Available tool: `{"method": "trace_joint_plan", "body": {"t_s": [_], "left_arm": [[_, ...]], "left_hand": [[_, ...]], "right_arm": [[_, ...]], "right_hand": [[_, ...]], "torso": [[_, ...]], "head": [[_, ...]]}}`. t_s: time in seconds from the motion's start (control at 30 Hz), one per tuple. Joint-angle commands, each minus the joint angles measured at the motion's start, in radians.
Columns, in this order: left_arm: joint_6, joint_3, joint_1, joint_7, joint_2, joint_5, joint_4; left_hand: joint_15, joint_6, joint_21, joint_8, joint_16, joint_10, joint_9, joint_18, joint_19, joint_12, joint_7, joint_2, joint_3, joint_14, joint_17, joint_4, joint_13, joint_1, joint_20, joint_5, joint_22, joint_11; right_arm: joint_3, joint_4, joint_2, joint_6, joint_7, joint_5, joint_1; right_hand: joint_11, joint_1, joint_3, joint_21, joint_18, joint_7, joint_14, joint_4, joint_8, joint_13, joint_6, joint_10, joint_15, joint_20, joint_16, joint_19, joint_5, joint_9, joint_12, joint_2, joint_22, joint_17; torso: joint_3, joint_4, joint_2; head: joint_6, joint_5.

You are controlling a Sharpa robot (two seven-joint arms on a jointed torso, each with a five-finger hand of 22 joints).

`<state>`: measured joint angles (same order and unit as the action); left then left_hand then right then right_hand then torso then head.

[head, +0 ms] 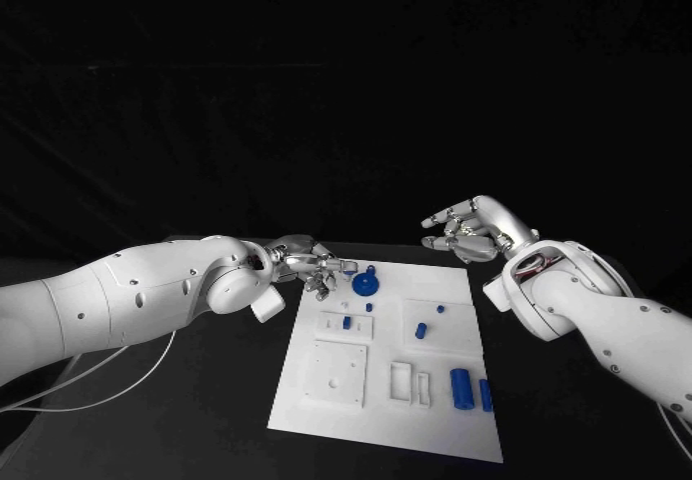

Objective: Assemble the parts on the task board

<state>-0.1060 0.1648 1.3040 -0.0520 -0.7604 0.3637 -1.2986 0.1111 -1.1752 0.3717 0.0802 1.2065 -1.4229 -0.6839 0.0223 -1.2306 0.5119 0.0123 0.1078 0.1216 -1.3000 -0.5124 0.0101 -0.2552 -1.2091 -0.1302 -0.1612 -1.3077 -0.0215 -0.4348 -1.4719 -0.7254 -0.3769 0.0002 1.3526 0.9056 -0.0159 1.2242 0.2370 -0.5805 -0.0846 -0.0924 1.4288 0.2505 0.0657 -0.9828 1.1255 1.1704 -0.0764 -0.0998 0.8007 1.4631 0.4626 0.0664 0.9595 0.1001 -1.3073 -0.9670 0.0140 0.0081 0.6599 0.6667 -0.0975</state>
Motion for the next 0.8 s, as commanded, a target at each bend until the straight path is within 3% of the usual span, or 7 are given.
{"method": "trace_joint_plan", "body": {"t_s": [0.03, 0.1, 0.27, 0.37, 0.53, 0.8], "left_arm": [[-0.100, -0.001, 0.001, -0.081, 0.000, -0.109, -0.003], [-0.116, -0.001, 0.000, -0.087, 0.002, -0.116, -0.004], [-0.145, 0.000, -0.006, -0.097, 0.005, -0.111, -0.009], [-0.150, 0.000, -0.008, -0.100, 0.006, -0.097, -0.014], [-0.149, 0.000, -0.010, -0.104, 0.008, -0.071, -0.023], [-0.153, 0.000, -0.011, -0.108, 0.011, -0.042, -0.030]], "left_hand": [[0.001, 0.010, -0.005, 0.002, -0.003, -0.029, -0.001, -0.017, 0.009, -0.006, 0.000, 0.047, 0.094, 0.010, 0.005, -0.108, 0.000, -0.034, 0.000, 0.041, -0.008, -0.034], [0.000, 0.014, -0.007, 0.003, -0.004, -0.026, -0.001, -0.017, 0.012, -0.009, 0.001, 0.057, 0.086, 0.015, 0.009, -0.108, 0.000, -0.039, 0.001, 0.082, -0.008, -0.033], [-0.002, 0.020, -0.012, 0.007, 0.003, -0.023, -0.003, -0.017, 0.013, -0.012, 0.003, 0.075, 0.059, 0.019, 0.018, -0.120, -0.004, -0.052, 0.003, 0.102, -0.009, -0.031], [-0.002, 0.019, -0.012, 0.007, 0.010, -0.024, 0.000, -0.016, 0.012, -0.011, 0.004, 0.078, 0.046, 0.020, 0.024, -0.133, -0.008, -0.057, 0.003, 0.096, -0.011, -0.031], [-0.002, 0.013, -0.011, 0.002, 0.015, -0.026, 0.009, -0.015, 0.011, -0.011, 0.004, 0.076, 0.045, 0.020, 0.028, -0.148, -0.009, -0.055, 0.003, 0.074, -0.013, -0.031], [-0.002, 0.010, -0.011, 0.001, 0.018, -0.027, 0.012, -0.015, 0.011, -0.012, 0.004, 0.075, 0.043, 0.021, 0.030, -0.149, -0.010, -0.051, 0.004, 0.074, -0.013, -0.031]], "right_arm": [[0.011, -0.028, -0.002, 0.014, 0.041, 0.089, -0.006], [0.022, -0.048, -0.002, 0.024, 0.044, 0.112, -0.009], [0.051, -0.091, -0.001, 0.039, 0.049, 0.139, -0.012], [0.065, -0.109, 0.002, 0.045, 0.050, 0.148, -0.013], [0.082, -0.133, 0.006, 0.042, 0.052, 0.154, -0.013], [0.093, -0.154, 0.009, 0.023, 0.056, 0.151, -0.013]], "right_hand": [[0.005, 0.002, -0.005, 0.000, -0.011, -0.002, -0.007, 0.008, -0.004, 0.004, -0.014, -0.003, 0.000, 0.004, -0.003, 0.026, -0.015, -0.002, -0.006, -0.007, -0.066, 0.001], [0.013, 0.006, -0.026, 0.031, -0.014, -0.011, -0.014, 0.012, -0.004, 0.015, -0.055, -0.019, 0.005, 0.009, -0.008, 0.018, -0.066, -0.003, -0.020, -0.001, -0.060, 0.004], [0.023, 0.038, -0.131, 0.075, -0.022, -0.018, -0.026, -0.014, -0.002, 0.034, -0.095, -0.043, 0.015, 0.020, -0.008, 0.010, -0.161, -0.003, -0.031, -0.011, -0.051, 0.008], [0.024, 0.065, -0.184, 0.086, -0.025, -0.020, -0.031, -0.030, -0.003, 0.052, -0.100, -0.051, 0.016, 0.022, -0.005, 0.012, -0.162, -0.003, -0.037, -0.021, -0.052, 0.012], [0.024, 0.068, -0.192, 0.091, -0.025, -0.019, -0.031, -0.033, -0.003, 0.056, -0.098, -0.053, 0.016, 0.022, -0.003, 0.012, -0.161, -0.003, -0.036, -0.023, -0.052, 0.014], [0.023, 0.067, -0.197, 0.087, -0.024, -0.018, -0.030, -0.037, -0.003, 0.061, -0.093, -0.055, 0.016, 0.022, -0.001, 0.016, -0.155, -0.003, -0.035, -0.026, -0.053, 0.016]], "torso": [[0.0000, -0.0002, -0.001], [0.0003, -0.0007, 0.000], [0.0014, 0.0002, 0.001], [0.0025, 0.0004, 0.002], [0.0010, 0.0022, 0.000], [0.0004, 0.0018, 0.001]], "head": [[-0.019, 0.002], [-0.024, 0.005], [-0.024, 0.011], [-0.026, 0.017], [-0.027, 0.016], [-0.021, 0.015]]}}
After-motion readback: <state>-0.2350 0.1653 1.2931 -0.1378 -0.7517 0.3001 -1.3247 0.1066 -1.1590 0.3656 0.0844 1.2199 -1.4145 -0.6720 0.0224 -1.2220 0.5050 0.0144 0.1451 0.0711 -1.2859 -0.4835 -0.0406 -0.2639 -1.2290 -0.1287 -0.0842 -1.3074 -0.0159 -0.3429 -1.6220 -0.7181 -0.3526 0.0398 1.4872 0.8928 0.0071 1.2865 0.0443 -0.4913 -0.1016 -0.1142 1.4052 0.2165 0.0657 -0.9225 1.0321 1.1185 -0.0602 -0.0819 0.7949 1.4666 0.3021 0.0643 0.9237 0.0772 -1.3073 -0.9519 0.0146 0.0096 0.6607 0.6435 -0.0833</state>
